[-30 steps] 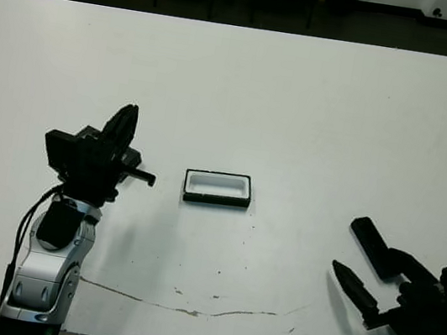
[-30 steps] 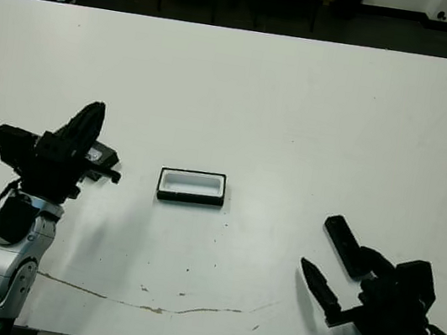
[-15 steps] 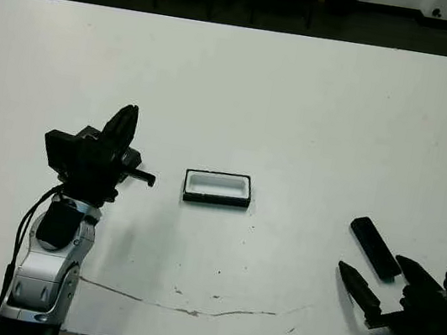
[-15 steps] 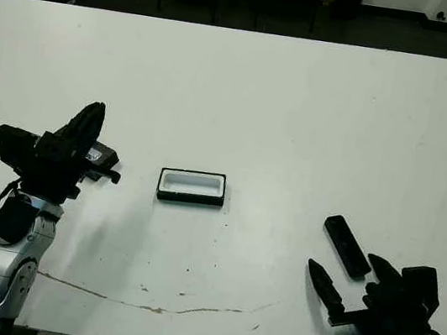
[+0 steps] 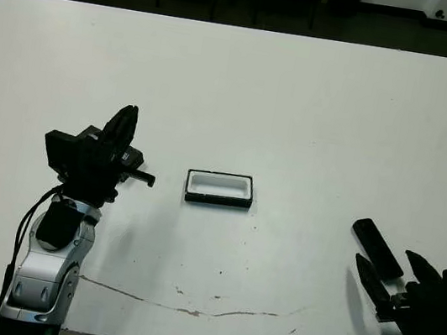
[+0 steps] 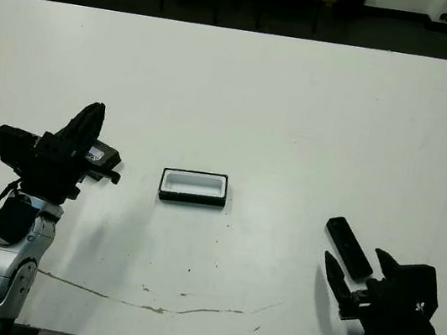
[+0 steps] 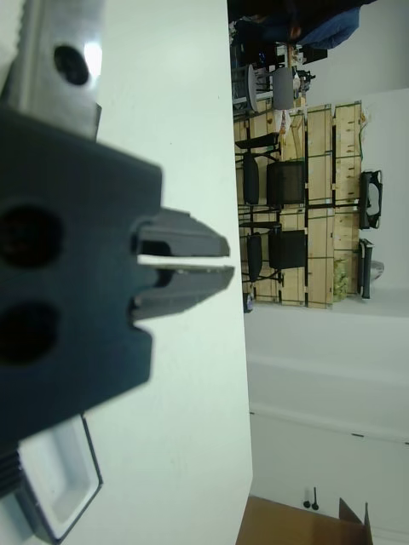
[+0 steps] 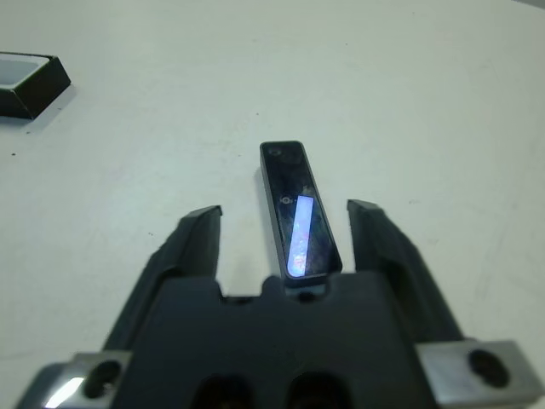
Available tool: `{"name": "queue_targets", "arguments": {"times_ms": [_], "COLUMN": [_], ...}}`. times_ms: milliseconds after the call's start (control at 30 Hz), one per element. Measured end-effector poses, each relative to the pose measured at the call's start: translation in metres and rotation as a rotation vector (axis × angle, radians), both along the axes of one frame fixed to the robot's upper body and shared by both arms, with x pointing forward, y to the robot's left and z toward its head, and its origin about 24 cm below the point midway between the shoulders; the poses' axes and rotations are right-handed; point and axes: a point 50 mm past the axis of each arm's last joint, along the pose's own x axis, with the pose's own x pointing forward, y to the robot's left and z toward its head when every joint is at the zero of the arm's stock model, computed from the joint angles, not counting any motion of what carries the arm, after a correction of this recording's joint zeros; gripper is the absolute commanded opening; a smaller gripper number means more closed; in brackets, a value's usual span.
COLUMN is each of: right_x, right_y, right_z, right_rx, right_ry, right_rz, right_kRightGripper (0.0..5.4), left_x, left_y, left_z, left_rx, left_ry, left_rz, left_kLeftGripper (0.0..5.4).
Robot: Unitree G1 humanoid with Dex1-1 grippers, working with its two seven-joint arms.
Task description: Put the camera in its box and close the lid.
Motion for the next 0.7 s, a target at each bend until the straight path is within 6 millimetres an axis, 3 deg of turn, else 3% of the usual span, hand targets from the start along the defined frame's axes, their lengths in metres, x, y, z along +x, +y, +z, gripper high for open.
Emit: {"name": "queue_targets", "arguments": {"times_ms": [233, 367, 500, 700], "right_x": [-0.001, -0.002, 0.001, 0.006], "right_y": [0.002, 0.004, -0.005, -0.011], "right_z": [0.000, -0.002, -0.012, -0.018], "right_rx": [0.000, 0.084, 0.137, 0.176], "right_ry": [0.027, 0.088, 0.127, 0.109], "right_rz": [0.073, 0.154, 0.198, 0.243], "right_kRightGripper": [1.45, 0.72, 0.01, 0.01], "left_x": [0.000, 0.000, 0.000, 0.000], "left_y": [0.000, 0.000, 0.000, 0.001], "left_z": [0.000, 0.000, 0.001, 0.001], "left_rx": [-0.001, -0.001, -0.001, -0.003], "left_ry": [-0.006, -0.004, -0.005, -0.006], "left_rz": [0.000, 0.004, 0.005, 0.004], "left_kLeftGripper": [0.00, 0.00, 0.00, 0.00]}}
